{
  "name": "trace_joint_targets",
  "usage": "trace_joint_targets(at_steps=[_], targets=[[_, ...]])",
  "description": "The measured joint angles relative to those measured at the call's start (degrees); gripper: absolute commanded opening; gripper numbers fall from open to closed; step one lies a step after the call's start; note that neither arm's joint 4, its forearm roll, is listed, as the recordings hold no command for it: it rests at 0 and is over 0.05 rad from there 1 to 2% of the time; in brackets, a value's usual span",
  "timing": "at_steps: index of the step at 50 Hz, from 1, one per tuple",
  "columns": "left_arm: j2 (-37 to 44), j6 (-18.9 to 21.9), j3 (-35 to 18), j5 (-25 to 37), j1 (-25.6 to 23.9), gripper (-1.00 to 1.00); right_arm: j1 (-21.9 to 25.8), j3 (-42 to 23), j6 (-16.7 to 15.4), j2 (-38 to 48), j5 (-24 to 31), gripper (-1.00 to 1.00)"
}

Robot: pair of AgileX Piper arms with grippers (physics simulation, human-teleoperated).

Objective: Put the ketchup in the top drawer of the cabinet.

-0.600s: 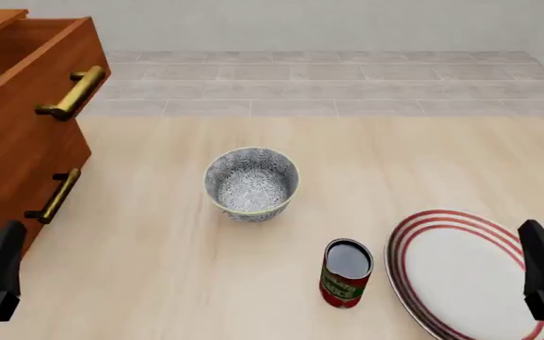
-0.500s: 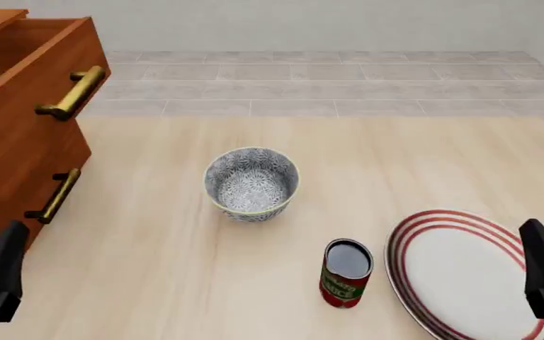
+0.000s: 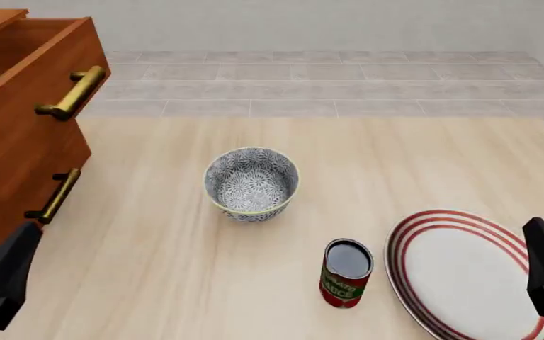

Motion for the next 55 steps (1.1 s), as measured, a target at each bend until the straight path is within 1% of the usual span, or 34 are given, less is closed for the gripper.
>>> trace_joint_targets(at_steps=[4, 9, 17, 25, 31, 37, 44, 55], targets=[[0.99, 0.11, -2.01, 1.62, -2.94, 1.00, -0.04, 0.00, 0.17, -0.05, -0.02, 1.00], [4.57, 0.51, -5.02, 2.41, -7.32, 1.00, -0.10, 0.00, 0.37, -0.12, -0.06, 1.00], [13.48, 2.55, -11.39, 2.23, -16.44, 1.00, -0.16, 0.00, 0.49, -0.15, -0.08, 1.00], [23.74, 5.06, -16.29, -0.24, -24.92, 1.00, -0.37, 0.01, 0.75, -0.23, -0.21, 1.00], [30.77, 6.39, -18.03, -3.31, -29.38, 1.00, -0.55, 0.02, 0.98, -0.28, -0.37, 1.00], [36.37, 6.88, -18.51, -6.87, -32.74, 1.00, -0.35, -0.02, -1.12, -0.30, -0.37, 1.00], [42.38, 6.41, -18.97, -10.51, -36.11, 1.00, -0.54, -0.05, -2.16, -0.30, -0.31, 1.00], [53.95, 5.63, -21.81, -15.18, -42.72, 1.00, -1.36, -0.05, -2.28, -0.31, -0.30, 1.00]])
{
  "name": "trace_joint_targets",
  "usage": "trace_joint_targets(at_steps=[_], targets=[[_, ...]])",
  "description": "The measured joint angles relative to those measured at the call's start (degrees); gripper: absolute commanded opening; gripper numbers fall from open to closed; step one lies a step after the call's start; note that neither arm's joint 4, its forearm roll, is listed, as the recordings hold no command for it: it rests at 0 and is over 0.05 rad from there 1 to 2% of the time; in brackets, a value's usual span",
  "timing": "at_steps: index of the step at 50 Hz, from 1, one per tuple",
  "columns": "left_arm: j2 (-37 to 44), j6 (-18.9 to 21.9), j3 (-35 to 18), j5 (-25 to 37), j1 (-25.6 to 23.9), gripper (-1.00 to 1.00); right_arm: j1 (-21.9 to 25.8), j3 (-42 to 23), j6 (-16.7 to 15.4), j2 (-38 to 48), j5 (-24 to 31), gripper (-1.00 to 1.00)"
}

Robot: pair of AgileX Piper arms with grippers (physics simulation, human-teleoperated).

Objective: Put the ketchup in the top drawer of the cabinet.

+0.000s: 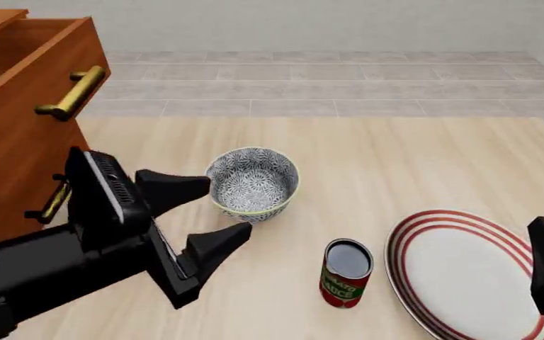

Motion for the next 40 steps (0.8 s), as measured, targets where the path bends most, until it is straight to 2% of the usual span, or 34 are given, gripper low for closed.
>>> trace_joint_targets(at_steps=[9, 19, 40], targets=[[8.48, 1.22, -2.67, -2.41, -4.75, 1.00, -0.31, -0.01, -0.14, 0.02, 0.06, 1.00], [16.70, 0.50, -6.09, -3.98, -9.07, 1.00, -0.37, -0.01, -0.41, 0.07, 0.19, 1.00], [24.49, -1.07, -8.07, -5.96, -10.94, 1.00, -0.28, -0.02, -1.55, 0.06, 0.19, 1.00]])
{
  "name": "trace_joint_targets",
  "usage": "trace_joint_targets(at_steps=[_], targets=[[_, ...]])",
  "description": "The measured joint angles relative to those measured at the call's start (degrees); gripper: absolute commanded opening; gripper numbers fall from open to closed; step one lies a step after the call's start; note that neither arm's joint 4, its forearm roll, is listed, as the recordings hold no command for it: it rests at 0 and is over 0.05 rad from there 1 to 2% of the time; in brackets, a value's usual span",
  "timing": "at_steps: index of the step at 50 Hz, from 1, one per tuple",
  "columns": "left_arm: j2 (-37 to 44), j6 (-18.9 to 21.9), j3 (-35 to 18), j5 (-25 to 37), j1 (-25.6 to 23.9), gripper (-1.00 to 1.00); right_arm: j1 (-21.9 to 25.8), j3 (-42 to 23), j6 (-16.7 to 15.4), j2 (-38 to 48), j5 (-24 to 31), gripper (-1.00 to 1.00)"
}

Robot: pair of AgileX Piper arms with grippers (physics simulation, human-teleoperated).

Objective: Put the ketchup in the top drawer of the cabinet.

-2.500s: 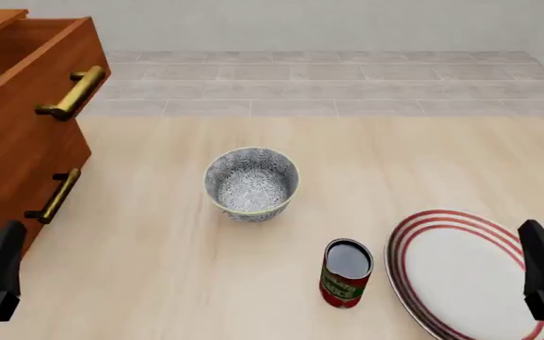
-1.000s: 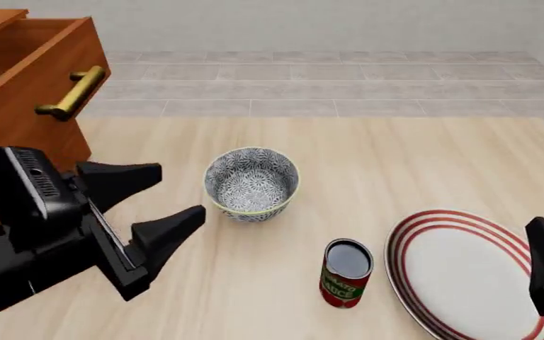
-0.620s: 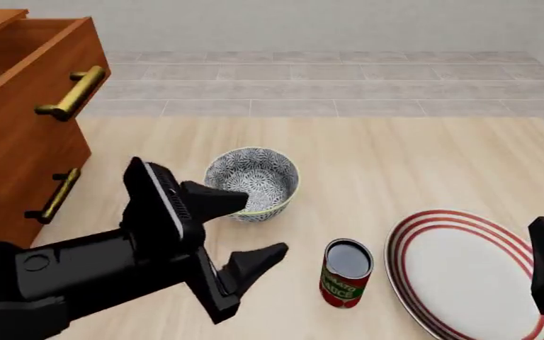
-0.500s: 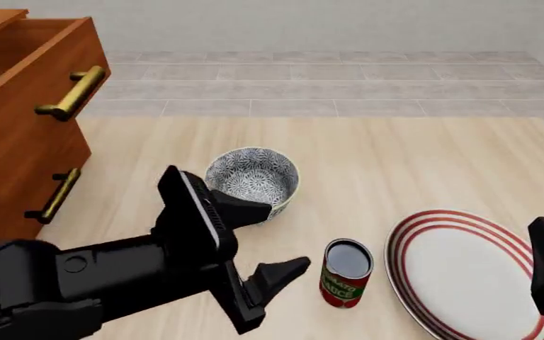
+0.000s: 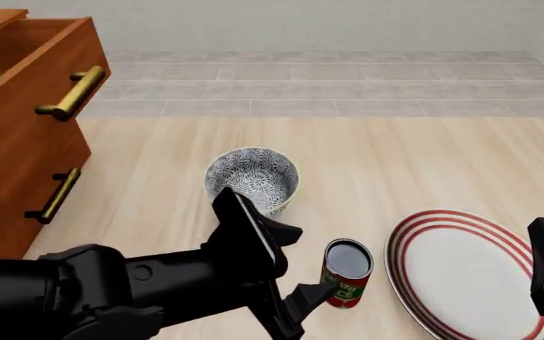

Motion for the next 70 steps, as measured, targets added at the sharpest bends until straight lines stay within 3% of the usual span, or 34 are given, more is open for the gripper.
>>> trace_joint_targets(at_steps=[30, 70], targets=[[9.75, 4.49, 0.96, -7.04, 2.38, 1.00, 0.41, 0.00, -0.40, 0.59, 0.14, 1.00], [18.76, 3.39, -2.90, -10.28, 2.56, 1.00, 0.52, 0.03, -0.25, 1.73, -0.33, 1.00]])
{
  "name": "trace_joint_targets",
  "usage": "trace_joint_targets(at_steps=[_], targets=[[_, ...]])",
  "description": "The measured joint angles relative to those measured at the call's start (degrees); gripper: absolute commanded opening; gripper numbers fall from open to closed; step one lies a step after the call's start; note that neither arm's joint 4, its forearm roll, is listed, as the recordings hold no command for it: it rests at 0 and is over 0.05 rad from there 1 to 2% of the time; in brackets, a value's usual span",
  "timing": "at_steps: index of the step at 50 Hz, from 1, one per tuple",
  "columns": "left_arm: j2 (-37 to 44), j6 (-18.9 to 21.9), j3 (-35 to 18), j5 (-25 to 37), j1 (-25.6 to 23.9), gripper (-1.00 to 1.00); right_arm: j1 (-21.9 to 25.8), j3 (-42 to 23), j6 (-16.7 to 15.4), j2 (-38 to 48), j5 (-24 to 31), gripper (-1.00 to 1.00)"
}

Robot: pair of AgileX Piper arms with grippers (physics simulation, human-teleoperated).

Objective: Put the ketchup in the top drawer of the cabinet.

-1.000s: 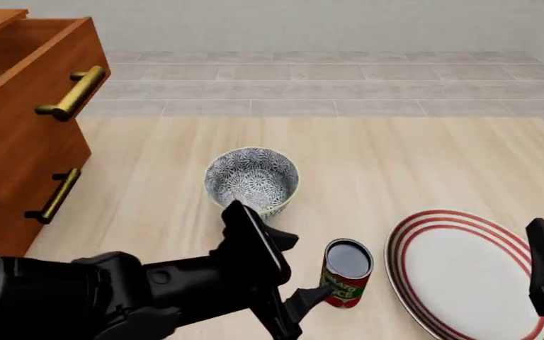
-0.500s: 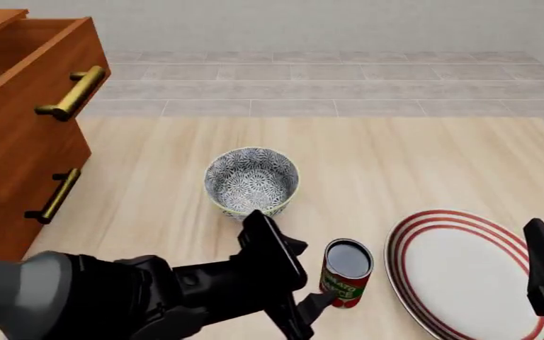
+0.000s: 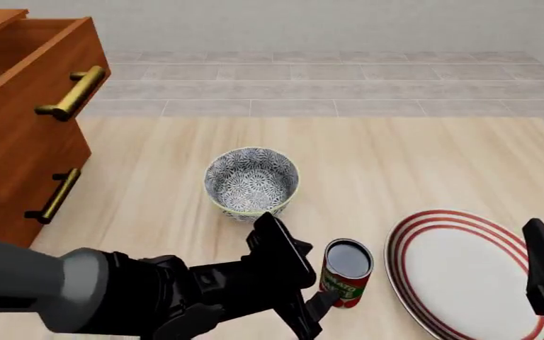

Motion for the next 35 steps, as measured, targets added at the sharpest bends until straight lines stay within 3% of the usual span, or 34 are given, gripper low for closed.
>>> trace_joint_targets(at_steps=[35], targets=[[7.61, -0.09, -4.36, -1.53, -0.16, 1.00, -0.16, 0.03, 0.69, 1.45, -0.78, 1.00]])
